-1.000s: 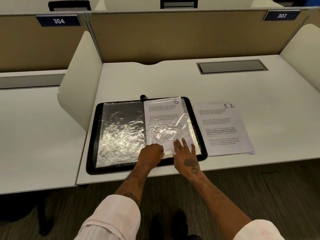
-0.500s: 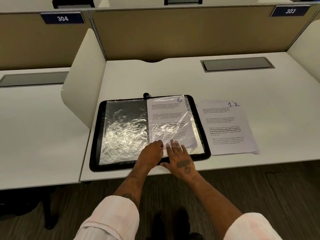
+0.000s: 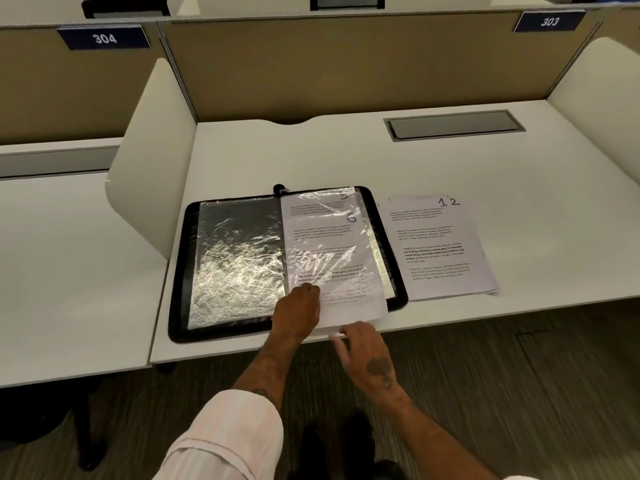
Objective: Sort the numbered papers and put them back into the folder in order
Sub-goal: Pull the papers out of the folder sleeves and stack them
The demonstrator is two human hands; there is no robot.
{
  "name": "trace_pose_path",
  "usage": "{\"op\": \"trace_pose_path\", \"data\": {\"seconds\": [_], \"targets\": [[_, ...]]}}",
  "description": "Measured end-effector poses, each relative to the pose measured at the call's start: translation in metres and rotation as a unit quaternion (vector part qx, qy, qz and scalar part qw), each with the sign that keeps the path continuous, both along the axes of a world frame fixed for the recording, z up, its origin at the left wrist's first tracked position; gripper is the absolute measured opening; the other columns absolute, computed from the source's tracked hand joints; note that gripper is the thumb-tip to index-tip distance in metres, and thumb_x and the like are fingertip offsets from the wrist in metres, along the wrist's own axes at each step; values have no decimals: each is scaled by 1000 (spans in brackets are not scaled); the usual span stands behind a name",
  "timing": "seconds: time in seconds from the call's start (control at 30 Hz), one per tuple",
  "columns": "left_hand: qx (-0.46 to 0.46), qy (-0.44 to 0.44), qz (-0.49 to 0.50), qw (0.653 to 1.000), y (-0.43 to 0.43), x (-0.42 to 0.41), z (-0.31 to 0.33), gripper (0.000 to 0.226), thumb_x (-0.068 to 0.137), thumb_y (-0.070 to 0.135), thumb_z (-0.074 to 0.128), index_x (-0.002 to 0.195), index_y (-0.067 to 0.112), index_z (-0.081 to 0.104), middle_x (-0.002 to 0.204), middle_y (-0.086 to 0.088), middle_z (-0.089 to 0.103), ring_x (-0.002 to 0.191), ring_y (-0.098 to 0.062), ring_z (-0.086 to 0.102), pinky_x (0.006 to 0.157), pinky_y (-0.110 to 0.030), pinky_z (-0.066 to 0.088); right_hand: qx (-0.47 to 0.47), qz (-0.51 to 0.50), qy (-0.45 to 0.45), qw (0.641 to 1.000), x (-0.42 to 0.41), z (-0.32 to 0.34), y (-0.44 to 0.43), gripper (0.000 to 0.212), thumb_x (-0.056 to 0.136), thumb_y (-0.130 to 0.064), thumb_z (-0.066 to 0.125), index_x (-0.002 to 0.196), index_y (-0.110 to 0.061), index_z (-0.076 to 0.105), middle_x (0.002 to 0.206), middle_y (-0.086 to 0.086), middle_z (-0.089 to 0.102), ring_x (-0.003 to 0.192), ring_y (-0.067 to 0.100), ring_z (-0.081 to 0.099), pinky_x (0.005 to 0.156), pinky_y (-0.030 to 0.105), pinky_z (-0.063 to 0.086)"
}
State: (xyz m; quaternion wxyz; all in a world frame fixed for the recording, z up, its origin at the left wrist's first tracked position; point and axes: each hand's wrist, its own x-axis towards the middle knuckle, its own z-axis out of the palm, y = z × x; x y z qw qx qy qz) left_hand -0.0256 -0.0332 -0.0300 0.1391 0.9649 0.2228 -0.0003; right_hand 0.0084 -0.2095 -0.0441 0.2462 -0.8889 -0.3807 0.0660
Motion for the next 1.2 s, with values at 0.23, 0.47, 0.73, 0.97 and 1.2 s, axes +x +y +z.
{"op": "trace_pose_path", "data": {"seconds": [0.23,0.47,0.73,0.97,1.2], "targets": [[-124,-39,116,985,6,4,6,18,100,30,42,101,16,54,100,-6,64,88,-26,60,70,-34,42,119,-266,454,842,14,15,0,31,86,-50,65,92,-20,67,80,1,72,74,15,70,59,24,51],[-146,-58,130,979,13,-4,12,14,99,26,45,95,14,52,95,-6,61,85,-25,57,71,-35,43,175,-297,536,771,36,22,27,35,84,-41,72,96,-8,66,81,6,73,72,17,69,57,25,50],[-158,-78,139,974,14,-15,19,16,99,26,46,94,13,54,95,-4,62,82,-21,58,71,-35,47,163,-329,590,719,41,27,33,38,84,-45,71,94,-8,64,83,7,70,69,18,68,56,25,48],[-136,-63,126,981,17,-24,22,15,99,26,46,94,14,54,97,-4,64,82,-19,59,73,-36,51,124,-332,520,777,46,31,31,39,89,-49,61,91,-10,68,81,7,72,69,17,71,54,25,48],[-135,-51,138,980,16,-30,32,14,100,26,45,91,17,51,90,-1,60,77,-17,55,67,-30,39,92,-301,469,825,54,36,37,34,90,-43,63,92,-9,62,85,11,70,64,19,66,51,25,49]]}}
